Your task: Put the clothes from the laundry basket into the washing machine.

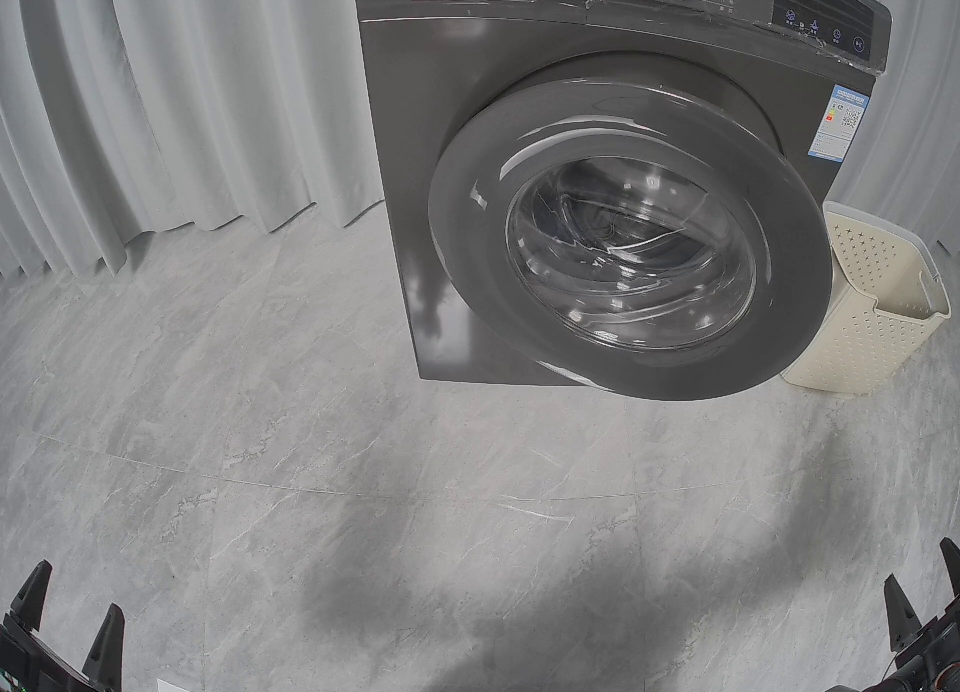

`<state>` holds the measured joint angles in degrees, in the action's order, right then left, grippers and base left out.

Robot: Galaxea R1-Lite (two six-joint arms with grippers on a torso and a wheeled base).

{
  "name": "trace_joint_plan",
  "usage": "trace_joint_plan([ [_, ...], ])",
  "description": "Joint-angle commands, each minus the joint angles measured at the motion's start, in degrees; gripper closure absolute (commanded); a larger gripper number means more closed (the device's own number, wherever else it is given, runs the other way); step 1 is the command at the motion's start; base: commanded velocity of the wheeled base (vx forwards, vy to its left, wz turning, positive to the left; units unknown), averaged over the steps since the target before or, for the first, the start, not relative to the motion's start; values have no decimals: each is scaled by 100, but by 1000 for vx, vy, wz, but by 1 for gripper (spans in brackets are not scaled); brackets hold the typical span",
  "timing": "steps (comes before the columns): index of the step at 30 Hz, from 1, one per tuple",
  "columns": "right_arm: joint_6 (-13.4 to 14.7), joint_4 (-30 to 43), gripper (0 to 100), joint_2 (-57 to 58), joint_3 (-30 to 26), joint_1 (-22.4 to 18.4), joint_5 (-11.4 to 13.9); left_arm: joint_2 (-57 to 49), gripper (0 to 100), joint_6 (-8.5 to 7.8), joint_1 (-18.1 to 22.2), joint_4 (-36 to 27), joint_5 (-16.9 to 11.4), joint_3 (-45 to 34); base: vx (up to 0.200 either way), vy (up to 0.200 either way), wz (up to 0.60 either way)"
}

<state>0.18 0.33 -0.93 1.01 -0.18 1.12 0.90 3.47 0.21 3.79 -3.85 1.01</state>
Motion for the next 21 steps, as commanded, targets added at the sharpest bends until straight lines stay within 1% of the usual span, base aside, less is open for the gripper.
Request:
trace_joint_plan([
  [1,-1,2,0,14,-101,1,2,-81,0,154,-3,-10,-125,-101,0,0,0],
  [2,-1,2,0,14,-101,1,2,-81,0,241,-3,-1,-98,-101,0,-200,0],
  [4,-1,2,0,14,-101,1,2,-81,0,285,6,-1,-45,-101,0,-200,0],
  [15,-1,2,0,14,-101,1,2,-73,0,259,6,-1,-89,-101,0,-200,0],
  [21,-1,2,0,14,-92,1,2,-73,0,321,-3,25,-54,-101,0,-200,0],
])
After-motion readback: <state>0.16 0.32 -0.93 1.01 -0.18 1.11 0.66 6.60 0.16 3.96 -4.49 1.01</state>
